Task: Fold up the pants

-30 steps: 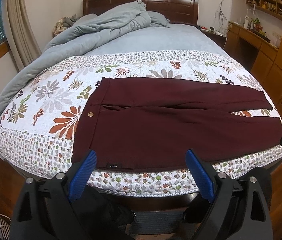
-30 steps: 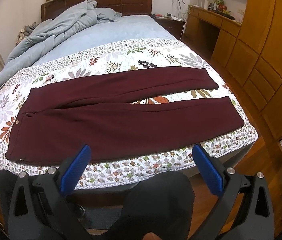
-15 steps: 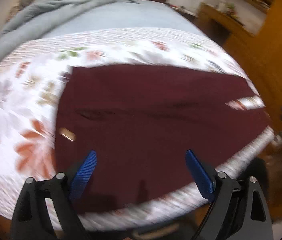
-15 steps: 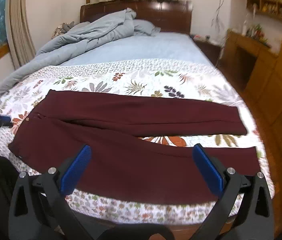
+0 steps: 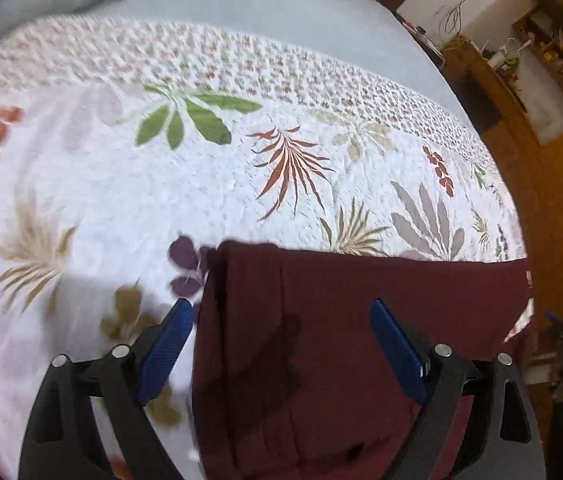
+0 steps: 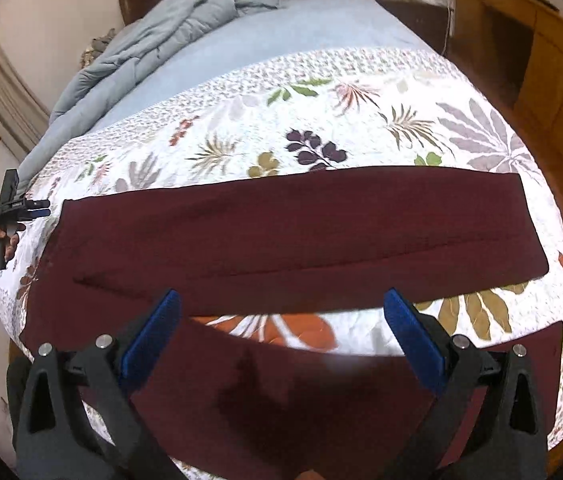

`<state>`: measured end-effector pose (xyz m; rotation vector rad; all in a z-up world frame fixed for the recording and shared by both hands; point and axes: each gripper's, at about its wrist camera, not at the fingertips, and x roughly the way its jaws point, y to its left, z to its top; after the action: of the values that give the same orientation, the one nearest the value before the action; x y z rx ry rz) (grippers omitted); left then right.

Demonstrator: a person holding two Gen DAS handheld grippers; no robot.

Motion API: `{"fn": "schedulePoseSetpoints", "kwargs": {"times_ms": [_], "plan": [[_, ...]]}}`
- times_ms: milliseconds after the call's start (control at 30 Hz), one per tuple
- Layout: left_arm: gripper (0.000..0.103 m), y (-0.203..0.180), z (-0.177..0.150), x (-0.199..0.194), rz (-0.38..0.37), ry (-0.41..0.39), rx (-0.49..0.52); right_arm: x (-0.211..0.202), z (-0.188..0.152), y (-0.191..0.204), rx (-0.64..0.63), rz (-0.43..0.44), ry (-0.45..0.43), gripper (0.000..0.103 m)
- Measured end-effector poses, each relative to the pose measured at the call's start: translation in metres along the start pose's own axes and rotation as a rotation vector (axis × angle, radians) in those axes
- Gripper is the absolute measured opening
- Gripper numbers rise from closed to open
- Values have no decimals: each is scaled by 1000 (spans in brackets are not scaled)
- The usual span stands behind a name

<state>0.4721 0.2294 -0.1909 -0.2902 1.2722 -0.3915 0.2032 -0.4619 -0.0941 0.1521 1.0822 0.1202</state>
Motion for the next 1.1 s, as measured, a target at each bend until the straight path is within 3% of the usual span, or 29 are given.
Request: {"fn": "schedulePoseSetpoints", "kwargs": {"times_ms": [100,267,467,500,533,633,700,800,900,1000,1100], "plan": [[91,11,13,24,22,54,27,11,4,-10,15,16,31,101],[89,17,18,44,-15,106,86,15,12,-31,60,71,49,101],[86,11,14,41,-45,127,174,17,42,-95,161,188,102,101],[57,10,15,42,-55,127,175,15,50,-114,187,195,100,101],[39,9,16,44,-31,133,176,13,56,-128,202,194,99,101],[39,8,13,44,-23,130,179,7,75,-183,273,157,62,94],[41,12,14,45,-36,129,145,12,84,-224,326,114,70,59],[49,14,15,48,-49,132,98,27,89,-263,360,73,114,72],[61,7,17,52,-44,149,98,47,90,-281,341,70,162,76],[72,1,18,58,-38,161,93,59,88,-296,351,140,154,77],[74,-4,17,63,-11,164,97,72,88,-298,323,203,170,84]]}}
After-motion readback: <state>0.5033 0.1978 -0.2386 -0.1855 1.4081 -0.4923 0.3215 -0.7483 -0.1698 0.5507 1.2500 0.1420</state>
